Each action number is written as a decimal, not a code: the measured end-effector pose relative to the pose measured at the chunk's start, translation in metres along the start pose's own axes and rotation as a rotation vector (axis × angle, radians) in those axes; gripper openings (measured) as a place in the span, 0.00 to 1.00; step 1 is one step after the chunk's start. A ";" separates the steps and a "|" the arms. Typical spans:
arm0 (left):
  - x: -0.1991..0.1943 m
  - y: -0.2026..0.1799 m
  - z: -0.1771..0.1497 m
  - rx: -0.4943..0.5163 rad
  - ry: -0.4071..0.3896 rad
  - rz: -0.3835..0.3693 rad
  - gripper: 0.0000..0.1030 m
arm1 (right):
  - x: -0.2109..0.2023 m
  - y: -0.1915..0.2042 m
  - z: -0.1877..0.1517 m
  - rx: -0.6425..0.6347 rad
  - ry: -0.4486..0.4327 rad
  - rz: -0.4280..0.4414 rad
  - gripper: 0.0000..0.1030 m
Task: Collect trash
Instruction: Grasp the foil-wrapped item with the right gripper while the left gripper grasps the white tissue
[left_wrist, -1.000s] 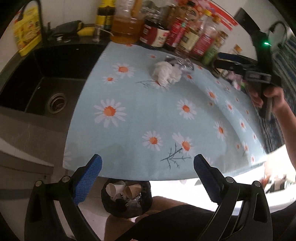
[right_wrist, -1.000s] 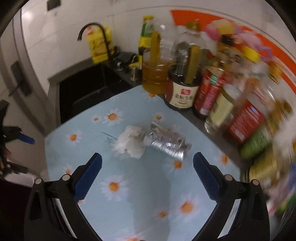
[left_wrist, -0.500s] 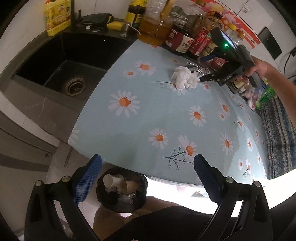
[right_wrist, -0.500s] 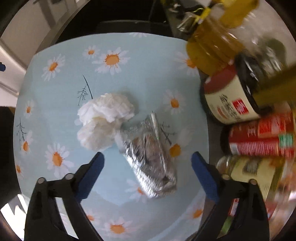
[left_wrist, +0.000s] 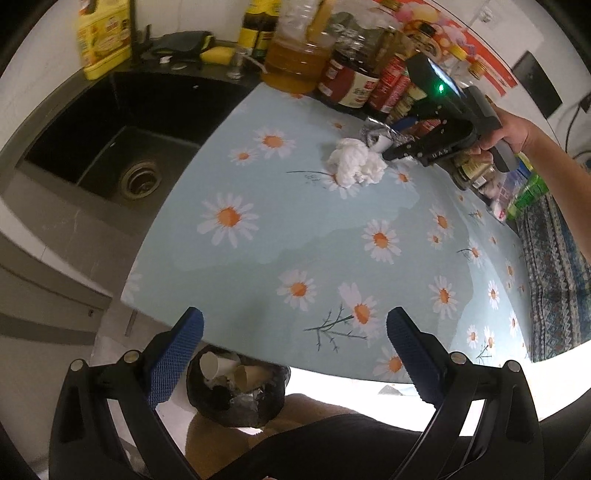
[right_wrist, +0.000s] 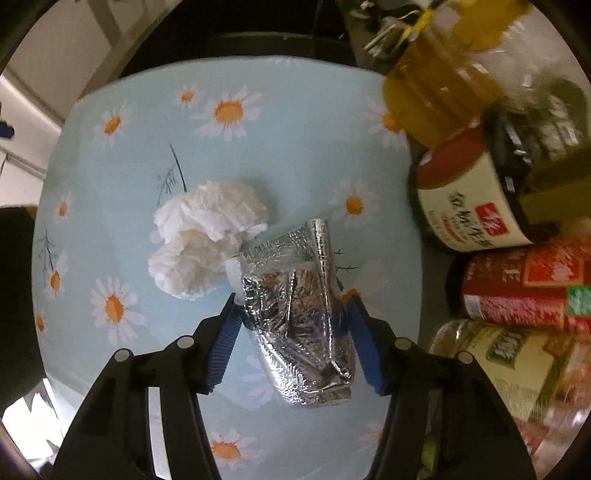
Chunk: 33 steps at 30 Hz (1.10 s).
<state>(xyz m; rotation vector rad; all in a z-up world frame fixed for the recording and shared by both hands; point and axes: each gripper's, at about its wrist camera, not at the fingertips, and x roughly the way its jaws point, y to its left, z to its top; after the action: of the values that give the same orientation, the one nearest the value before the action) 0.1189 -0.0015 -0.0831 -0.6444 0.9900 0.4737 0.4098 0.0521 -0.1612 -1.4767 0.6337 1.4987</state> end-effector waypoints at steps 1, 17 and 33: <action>0.002 -0.003 0.003 0.014 0.004 -0.001 0.94 | -0.008 0.008 -0.010 0.015 -0.019 -0.003 0.56; 0.058 -0.046 0.093 0.227 0.022 -0.085 0.94 | -0.095 0.054 -0.171 0.769 -0.575 0.288 0.56; 0.161 -0.063 0.165 0.270 0.107 -0.069 0.93 | -0.092 0.173 -0.276 1.152 -0.586 0.166 0.56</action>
<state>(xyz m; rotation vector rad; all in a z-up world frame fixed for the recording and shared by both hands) 0.3366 0.0794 -0.1421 -0.4622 1.1067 0.2401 0.3849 -0.2858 -0.1546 -0.1034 1.0050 1.2081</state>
